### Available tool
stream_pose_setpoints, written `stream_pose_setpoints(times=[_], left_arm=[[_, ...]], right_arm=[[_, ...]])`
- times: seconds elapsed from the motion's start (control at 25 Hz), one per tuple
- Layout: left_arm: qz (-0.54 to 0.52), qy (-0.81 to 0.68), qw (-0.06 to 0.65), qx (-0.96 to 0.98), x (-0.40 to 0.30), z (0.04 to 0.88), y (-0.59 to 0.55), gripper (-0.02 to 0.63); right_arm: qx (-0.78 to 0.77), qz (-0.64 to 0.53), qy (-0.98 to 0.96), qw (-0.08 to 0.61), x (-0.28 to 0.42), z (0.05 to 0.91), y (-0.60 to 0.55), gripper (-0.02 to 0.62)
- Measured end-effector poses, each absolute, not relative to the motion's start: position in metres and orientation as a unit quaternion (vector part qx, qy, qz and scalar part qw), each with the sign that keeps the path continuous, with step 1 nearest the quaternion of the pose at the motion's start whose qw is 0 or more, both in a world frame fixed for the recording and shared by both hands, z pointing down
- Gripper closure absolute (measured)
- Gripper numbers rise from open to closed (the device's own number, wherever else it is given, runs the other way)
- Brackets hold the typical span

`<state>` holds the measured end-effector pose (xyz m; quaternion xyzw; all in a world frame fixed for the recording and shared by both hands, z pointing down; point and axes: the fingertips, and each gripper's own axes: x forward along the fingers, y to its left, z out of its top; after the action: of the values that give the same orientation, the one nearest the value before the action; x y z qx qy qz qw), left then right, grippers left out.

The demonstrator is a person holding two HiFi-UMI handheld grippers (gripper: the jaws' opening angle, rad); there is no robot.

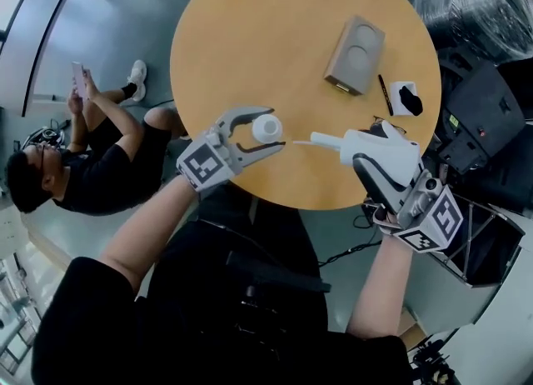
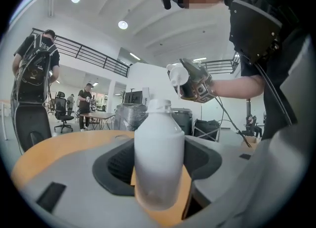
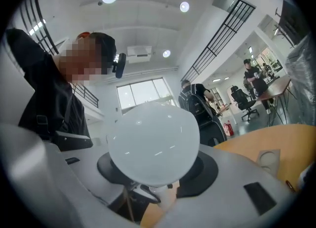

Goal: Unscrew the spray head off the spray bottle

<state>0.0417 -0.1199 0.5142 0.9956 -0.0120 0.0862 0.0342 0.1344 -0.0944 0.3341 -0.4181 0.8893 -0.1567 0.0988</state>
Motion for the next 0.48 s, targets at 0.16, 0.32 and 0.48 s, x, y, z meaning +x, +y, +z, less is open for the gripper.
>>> stream_pose_setpoints(times=[0.16,0.32,0.48], left_arm=[[0.08,-0.021,0.034,0.996,0.048,0.527,-0.123,0.301],[0.069,-0.013,0.025,0.997,0.063,0.542,-0.127,0.301],[0.074,-0.005,0.024,0.997,0.081,0.575,-0.131,0.301]], right_arm=[[-0.439,-0.212,0.873,0.03,0.136,0.403,-0.1,0.367],[-0.445,-0.27,0.853,-0.035,0.136,0.48,-0.109,0.367],[-0.441,-0.325,0.836,-0.046,0.141,0.548,-0.116,0.367]])
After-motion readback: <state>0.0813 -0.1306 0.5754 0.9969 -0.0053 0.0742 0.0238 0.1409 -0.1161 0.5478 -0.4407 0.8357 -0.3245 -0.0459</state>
